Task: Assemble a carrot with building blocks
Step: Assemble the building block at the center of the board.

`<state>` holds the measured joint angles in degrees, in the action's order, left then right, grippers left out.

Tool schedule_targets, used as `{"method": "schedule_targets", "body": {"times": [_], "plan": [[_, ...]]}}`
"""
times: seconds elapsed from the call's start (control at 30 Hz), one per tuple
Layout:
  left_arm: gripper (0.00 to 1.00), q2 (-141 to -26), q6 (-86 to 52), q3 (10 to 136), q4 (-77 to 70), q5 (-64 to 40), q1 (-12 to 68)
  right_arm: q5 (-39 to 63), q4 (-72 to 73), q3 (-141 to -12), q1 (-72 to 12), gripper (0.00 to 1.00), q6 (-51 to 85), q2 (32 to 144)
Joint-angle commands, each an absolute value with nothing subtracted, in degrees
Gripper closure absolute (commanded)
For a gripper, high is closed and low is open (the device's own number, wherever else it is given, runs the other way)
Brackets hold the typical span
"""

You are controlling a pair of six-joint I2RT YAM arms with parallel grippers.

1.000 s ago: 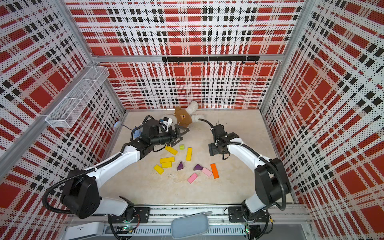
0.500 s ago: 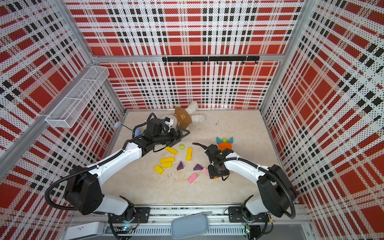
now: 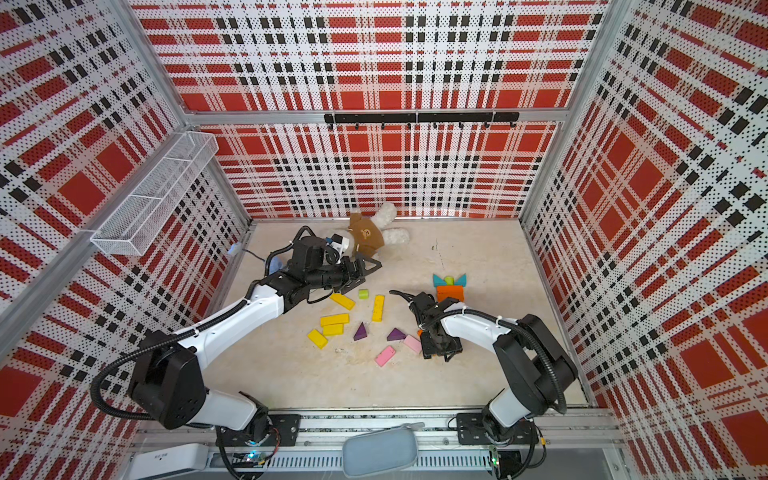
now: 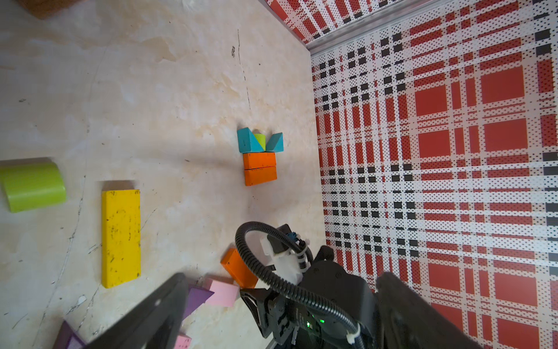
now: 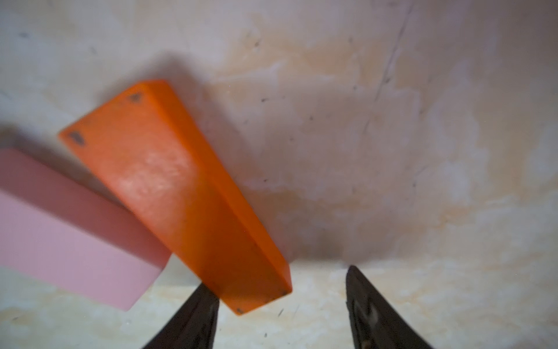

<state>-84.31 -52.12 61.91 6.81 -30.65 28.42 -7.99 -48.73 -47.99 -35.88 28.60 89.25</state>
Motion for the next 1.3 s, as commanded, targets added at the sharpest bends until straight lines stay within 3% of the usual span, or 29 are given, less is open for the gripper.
{"method": "schedule_targets", "body": {"times": [0.0,0.3,0.63,0.93,1.27], "plan": [[0.0,-85.1,-52.9,61.1,4.7,-32.0,28.2,-12.1,-48.5,-48.3,-33.3,0.33,29.2,90.5],[0.0,-85.4,-53.3,60.8,4.1,-32.3,28.5,-6.4,-47.9,-51.5,-30.1,0.29,23.8,89.8],[0.0,-85.6,-53.3,61.0,3.6,-33.3,28.9,0.6,-47.3,-55.6,-30.7,0.0,18.1,88.0],[0.0,-85.4,-53.2,60.9,3.1,-33.7,29.4,2.5,-44.3,-57.6,-30.7,0.0,15.2,93.2],[0.0,-86.0,-53.4,60.9,2.7,-34.2,29.7,-2.5,-41.6,-53.3,-30.7,0.0,16.9,94.6]]}}
